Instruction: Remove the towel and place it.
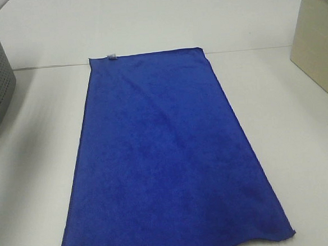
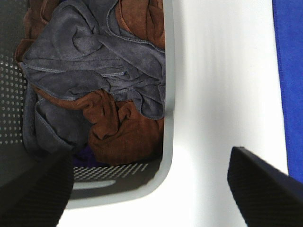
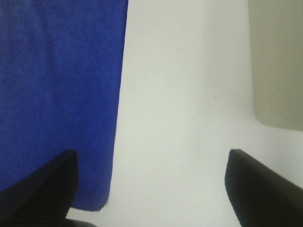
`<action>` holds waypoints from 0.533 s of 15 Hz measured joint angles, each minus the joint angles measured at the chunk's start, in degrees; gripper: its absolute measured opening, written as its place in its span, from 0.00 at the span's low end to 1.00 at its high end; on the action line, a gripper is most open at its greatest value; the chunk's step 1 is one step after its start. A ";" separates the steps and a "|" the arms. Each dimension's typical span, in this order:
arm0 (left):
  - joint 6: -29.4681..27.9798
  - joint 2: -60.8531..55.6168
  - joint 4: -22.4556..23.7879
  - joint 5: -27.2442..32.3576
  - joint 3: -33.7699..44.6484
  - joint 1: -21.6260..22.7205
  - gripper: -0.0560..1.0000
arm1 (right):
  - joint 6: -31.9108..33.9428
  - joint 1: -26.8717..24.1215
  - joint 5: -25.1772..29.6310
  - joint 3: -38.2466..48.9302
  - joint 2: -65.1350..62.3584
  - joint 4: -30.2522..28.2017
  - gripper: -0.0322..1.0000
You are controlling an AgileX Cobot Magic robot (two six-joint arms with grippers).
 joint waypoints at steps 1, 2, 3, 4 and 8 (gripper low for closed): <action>-0.34 -5.96 0.00 -1.55 5.21 0.00 0.84 | 0.00 0.00 0.00 4.81 -5.44 0.00 0.83; -0.34 -12.26 0.00 -3.09 9.34 0.00 0.84 | 0.00 0.00 0.00 9.00 -11.52 0.00 0.83; -0.34 -18.16 0.06 -4.64 13.41 0.00 0.84 | 0.00 0.00 0.06 12.83 -17.07 0.00 0.83; -0.34 -23.15 0.06 -6.13 16.79 0.00 0.84 | 0.00 0.00 0.06 16.84 -22.63 0.00 0.83; 1.72 -39.82 0.40 -8.77 28.53 0.00 0.84 | 0.00 0.00 0.11 27.96 -42.23 0.00 0.83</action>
